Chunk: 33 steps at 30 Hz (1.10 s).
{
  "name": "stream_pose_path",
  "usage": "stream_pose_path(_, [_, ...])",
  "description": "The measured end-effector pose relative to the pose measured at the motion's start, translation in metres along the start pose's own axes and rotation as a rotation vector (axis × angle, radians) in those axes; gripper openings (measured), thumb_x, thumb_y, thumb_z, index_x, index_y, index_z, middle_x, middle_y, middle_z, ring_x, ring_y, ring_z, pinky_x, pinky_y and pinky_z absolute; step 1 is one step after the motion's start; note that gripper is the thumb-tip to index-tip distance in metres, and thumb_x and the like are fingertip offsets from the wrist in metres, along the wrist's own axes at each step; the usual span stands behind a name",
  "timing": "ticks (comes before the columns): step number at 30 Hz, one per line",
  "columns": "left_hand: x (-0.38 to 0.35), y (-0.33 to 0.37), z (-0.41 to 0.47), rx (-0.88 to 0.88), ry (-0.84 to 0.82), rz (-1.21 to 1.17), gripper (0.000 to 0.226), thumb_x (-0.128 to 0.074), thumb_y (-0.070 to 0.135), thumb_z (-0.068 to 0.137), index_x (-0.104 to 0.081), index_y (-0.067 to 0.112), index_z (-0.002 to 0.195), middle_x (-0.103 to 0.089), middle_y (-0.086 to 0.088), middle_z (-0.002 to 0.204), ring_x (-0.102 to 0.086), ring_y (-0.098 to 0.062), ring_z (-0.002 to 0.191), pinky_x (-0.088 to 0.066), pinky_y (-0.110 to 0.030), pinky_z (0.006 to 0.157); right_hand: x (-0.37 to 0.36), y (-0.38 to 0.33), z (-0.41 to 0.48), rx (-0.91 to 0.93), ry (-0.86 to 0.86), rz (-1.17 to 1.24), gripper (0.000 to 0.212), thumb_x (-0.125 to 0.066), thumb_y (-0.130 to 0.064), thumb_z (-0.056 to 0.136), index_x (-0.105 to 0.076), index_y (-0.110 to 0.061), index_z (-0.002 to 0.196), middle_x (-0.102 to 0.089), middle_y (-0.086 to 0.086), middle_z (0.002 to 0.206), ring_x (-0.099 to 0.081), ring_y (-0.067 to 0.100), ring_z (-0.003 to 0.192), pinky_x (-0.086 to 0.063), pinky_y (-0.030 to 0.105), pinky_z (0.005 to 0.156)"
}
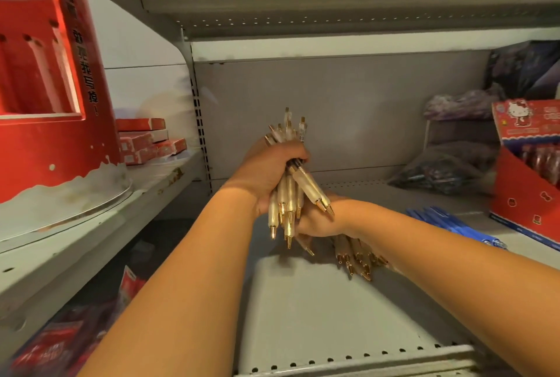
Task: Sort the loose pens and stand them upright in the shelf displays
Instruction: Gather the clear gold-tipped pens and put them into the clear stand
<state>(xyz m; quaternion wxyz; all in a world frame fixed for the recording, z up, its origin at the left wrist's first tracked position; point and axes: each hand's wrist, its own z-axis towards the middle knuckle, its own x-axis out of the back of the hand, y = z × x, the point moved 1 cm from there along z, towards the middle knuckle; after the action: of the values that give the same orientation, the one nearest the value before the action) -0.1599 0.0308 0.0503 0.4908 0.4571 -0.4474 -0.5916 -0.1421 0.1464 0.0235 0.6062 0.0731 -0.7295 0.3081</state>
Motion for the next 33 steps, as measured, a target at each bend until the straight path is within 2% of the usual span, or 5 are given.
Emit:
stream_pose_path(4, [-0.015, 0.005, -0.002, -0.028, -0.04, -0.081, 0.012, -0.069, 0.008, 0.077, -0.059, 0.007, 0.082, -0.052, -0.007, 0.061, -0.056, -0.019, 0.047, -0.052, -0.031, 0.052, 0.022, 0.02, -0.023, -0.2, 0.256, 0.459, 0.015, -0.06, -0.007, 0.09, -0.063, -0.011, 0.076, -0.065, 0.004, 0.071, -0.058, 0.003, 0.045, -0.046, 0.011, 0.043])
stream_pose_path(10, [-0.058, 0.009, -0.018, -0.096, -0.094, -0.086, 0.008, -0.067, 0.008, 0.082, -0.06, 0.01, 0.083, -0.057, -0.004, 0.059, -0.057, -0.017, 0.046, -0.052, -0.031, 0.054, 0.031, 0.061, -0.099, -0.044, 0.662, 1.093, 0.03, -0.052, 0.007, 0.085, -0.057, 0.004, 0.115, -0.061, 0.01, 0.067, -0.069, 0.022, 0.064, -0.06, 0.042, 0.078])
stream_pose_path(14, [-0.098, 0.014, -0.045, -0.143, -0.2, -0.184, 0.012, -0.068, 0.004, 0.085, -0.058, 0.012, 0.086, -0.061, 0.002, 0.05, -0.062, -0.013, 0.046, -0.054, -0.025, 0.047, 0.032, 0.072, -0.158, 0.076, 0.8, 1.258, 0.025, -0.05, 0.005, 0.083, -0.063, -0.003, 0.103, -0.057, 0.01, 0.072, -0.066, 0.027, 0.063, -0.055, 0.036, 0.057])
stream_pose_path(24, [-0.24, 0.006, -0.131, -0.281, -0.552, -0.303, 0.021, -0.066, 0.001, 0.071, -0.059, 0.018, 0.081, -0.049, -0.01, 0.067, -0.048, -0.022, 0.05, -0.046, -0.031, 0.05, 0.027, 0.124, -0.318, 0.149, 0.917, 1.159, 0.052, -0.067, -0.005, 0.067, -0.058, -0.014, 0.117, -0.065, 0.012, 0.079, -0.067, 0.029, 0.06, -0.054, 0.034, 0.05])
stream_pose_path(33, [-0.396, -0.013, -0.179, -0.341, -0.509, -0.254, 0.029, -0.067, 0.004, 0.07, -0.056, 0.011, 0.096, -0.053, -0.015, 0.077, -0.051, -0.025, 0.057, -0.046, -0.035, 0.057, 0.042, 0.221, -0.472, 0.087, 0.974, 1.01, 0.071, -0.068, 0.0, 0.078, -0.044, -0.039, 0.133, -0.071, 0.01, 0.103, -0.072, 0.038, 0.077, -0.055, 0.037, 0.053])
